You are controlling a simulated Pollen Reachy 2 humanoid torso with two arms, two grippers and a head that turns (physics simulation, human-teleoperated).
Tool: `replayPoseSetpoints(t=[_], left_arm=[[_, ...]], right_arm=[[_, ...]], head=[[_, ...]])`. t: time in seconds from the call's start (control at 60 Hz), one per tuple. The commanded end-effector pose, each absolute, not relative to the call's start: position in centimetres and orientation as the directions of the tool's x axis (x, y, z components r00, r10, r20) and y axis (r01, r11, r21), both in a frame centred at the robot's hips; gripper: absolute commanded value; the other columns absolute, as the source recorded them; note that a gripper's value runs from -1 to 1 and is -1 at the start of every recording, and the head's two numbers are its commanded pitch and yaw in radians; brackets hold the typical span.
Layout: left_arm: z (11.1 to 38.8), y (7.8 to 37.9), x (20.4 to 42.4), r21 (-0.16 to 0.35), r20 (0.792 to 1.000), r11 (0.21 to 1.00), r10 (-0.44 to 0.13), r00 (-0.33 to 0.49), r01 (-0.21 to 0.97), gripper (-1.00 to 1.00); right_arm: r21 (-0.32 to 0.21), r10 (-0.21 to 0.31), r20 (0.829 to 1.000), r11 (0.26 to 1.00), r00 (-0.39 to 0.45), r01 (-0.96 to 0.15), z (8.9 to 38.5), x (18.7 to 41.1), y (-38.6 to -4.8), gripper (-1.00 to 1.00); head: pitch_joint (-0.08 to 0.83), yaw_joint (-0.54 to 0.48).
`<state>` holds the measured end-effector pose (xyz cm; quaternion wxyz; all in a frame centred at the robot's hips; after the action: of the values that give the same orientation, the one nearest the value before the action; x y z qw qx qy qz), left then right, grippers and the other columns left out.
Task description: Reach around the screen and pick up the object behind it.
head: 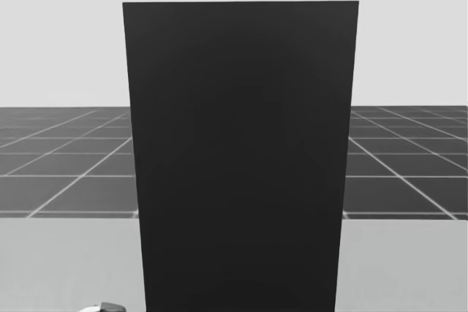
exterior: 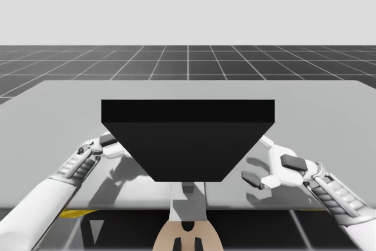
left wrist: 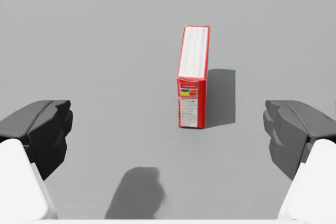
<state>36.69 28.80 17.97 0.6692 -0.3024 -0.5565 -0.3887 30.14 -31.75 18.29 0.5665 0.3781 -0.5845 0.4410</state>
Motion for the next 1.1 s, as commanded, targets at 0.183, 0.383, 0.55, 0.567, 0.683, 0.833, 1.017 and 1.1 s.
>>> replayPoseSetpoints(t=[0.183,0.383,0.55,0.567,0.683,0.833,1.017,1.1], left_arm=[[16.5,25.5,39.5,-0.021,0.966,0.418,-0.224,0.126,0.908,-1.0],[15.5,23.6,40.9,-0.027,0.958,0.378,-0.253,0.131,0.925,-1.0],[15.1,22.1,41.3,-0.023,0.95,0.347,-0.284,0.128,0.938,-1.0],[15.0,21.9,41.3,-0.021,0.949,0.34,-0.289,0.126,0.94,-1.0],[14.7,21.4,41.8,-0.015,0.947,0.325,-0.299,0.118,0.946,-1.0],[14.1,20.8,42.1,0.003,0.943,0.317,-0.317,0.103,0.949,-1.0],[13.7,20.9,42.4,0.015,0.94,0.321,-0.328,0.097,0.947,0.49],[13.7,21.2,42.5,0.009,0.941,0.321,-0.322,0.1,0.947,1.0]], right_arm=[[-0.069,0.015,0.998,0.266,-0.067,-0.962,18.3,30.0,-31.7,-1.0],[-0.074,0.021,0.997,0.266,-0.071,-0.961,18.3,30.0,-31.6,-1.0],[-0.076,0.029,0.997,0.269,-0.071,-0.96,18.2,30.0,-31.5,-1.0],[-0.075,0.03,0.997,0.269,-0.07,-0.96,18.2,30.0,-31.5,-1.0],[-0.077,0.03,0.997,0.269,-0.072,-0.96,18.2,30.0,-31.5,-1.0],[-0.08,0.034,0.997,0.271,-0.073,-0.959,18.2,30.0,-31.5,-1.0],[-0.083,0.038,0.996,0.27,-0.075,-0.959,18.1,30.1,-31.4,-1.0],[-0.084,0.04,0.996,0.271,-0.076,-0.959,18.1,30.1,-31.4,-1.0]], head=[[0.075,0.01],[0.083,0.01],[0.087,0.0],[0.087,0.0],[0.088,0.0],[0.091,0.0],[0.092,0.0],[0.091,0.0]])
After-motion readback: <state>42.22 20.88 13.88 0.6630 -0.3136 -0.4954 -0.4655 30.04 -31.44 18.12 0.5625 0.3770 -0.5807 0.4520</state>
